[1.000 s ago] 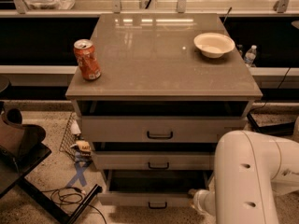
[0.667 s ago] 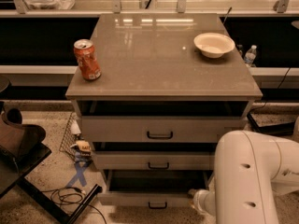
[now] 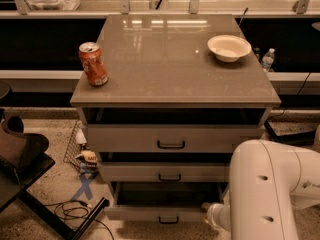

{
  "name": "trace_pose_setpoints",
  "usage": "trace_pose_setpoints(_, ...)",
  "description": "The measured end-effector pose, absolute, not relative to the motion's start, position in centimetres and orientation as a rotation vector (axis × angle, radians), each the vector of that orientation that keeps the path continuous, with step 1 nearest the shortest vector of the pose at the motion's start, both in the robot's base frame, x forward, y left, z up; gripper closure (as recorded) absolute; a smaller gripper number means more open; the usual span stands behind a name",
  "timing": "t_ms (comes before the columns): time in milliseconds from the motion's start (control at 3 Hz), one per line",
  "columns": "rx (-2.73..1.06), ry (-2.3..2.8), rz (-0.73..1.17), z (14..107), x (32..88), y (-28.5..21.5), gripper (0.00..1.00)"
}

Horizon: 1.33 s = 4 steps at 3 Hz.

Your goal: Open bottom drawer

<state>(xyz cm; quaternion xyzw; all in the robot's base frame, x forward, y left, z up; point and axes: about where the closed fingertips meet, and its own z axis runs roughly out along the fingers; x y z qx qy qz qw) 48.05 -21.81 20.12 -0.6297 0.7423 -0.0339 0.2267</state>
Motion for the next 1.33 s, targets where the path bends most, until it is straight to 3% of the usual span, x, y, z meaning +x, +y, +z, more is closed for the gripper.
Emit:
trace_pose_setpoints(333,-1.735,2.046,-0.093,20.11,48.05,-21.81,0.85)
trace_pose_setpoints(1333,-1.736,2.045,-0.091,20.04,48.02,-21.71,0.15)
